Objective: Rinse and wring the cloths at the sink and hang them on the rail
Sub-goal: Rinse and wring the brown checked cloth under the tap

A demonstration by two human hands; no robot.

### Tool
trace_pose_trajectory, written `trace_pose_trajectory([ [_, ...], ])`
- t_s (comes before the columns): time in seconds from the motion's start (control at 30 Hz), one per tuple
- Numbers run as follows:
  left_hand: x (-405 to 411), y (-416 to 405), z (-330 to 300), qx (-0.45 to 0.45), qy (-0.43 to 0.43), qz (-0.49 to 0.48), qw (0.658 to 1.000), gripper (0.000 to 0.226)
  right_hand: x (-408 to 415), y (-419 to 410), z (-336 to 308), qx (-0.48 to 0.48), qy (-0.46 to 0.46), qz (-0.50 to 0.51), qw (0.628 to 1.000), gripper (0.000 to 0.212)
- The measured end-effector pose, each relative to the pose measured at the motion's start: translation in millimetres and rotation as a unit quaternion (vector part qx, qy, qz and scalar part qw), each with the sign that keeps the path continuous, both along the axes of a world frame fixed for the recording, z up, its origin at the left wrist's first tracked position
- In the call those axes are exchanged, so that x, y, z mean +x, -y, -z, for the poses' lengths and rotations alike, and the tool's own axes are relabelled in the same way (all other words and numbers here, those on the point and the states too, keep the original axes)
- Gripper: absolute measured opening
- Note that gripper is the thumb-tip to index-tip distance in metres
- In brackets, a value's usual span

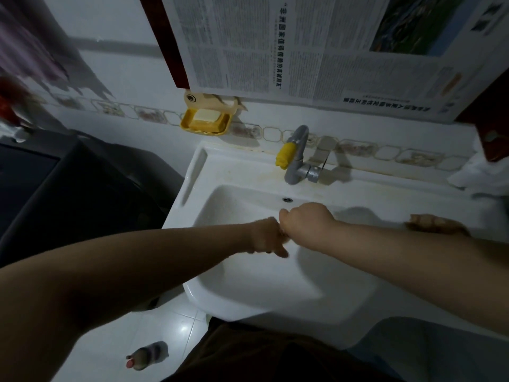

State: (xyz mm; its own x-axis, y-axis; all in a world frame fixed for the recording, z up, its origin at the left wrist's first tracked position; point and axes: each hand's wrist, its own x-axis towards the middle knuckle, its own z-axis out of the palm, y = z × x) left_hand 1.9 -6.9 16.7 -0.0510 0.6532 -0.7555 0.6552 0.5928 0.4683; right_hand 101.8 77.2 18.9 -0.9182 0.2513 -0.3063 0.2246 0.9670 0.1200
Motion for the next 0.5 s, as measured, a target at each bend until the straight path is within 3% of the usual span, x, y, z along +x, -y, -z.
trace_pose_trajectory([
  [0.1, -3.5, -6.0, 3.2, 0.092, -0.261, 0.122, 0.953, 0.052, -8.4, 6.2, 0.0, -0.16, 0.04, 0.202, 0.965, 0.018],
  [0.17, -12.1, -11.0, -6.3, 0.155, -0.322, 0.229, 0.905, 0.051, -9.3, 9.2, 0.1, -0.318, 0.013, 0.302, 0.898, 0.021],
  [0.2, -17.5, -14.6, -13.6, 0.186, -0.323, 0.284, 0.883, 0.046, -8.4, 12.8, -1.0, -0.396, -0.001, 0.355, 0.847, 0.023],
  [0.27, -27.4, -21.2, -29.5, 0.232, -0.303, 0.381, 0.842, 0.035, -4.0, 24.7, -6.2, -0.534, -0.031, 0.468, 0.704, 0.025],
  [0.33, -35.0, -27.5, -43.6, 0.268, -0.301, 0.462, 0.79, 0.033, 0.8, 33.9, -13.1, -0.639, -0.055, 0.522, 0.562, 0.03],
  [0.37, -38.0, -30.3, -50.5, 0.289, -0.31, 0.496, 0.758, 0.035, 2.2, 36.1, -17.2, -0.676, -0.061, 0.529, 0.51, 0.032],
  [0.47, -45.3, -37.9, -69.7, 0.41, -0.307, 0.534, 0.673, 0.03, -0.4, 38.7, -37.0, -0.742, -0.09, 0.525, 0.407, 0.036],
  [0.5, -48.5, -38.8, -77.4, 0.44, -0.287, 0.535, 0.662, 0.027, -1.9, 39.8, -44.5, -0.758, -0.095, 0.521, 0.381, 0.04],
])
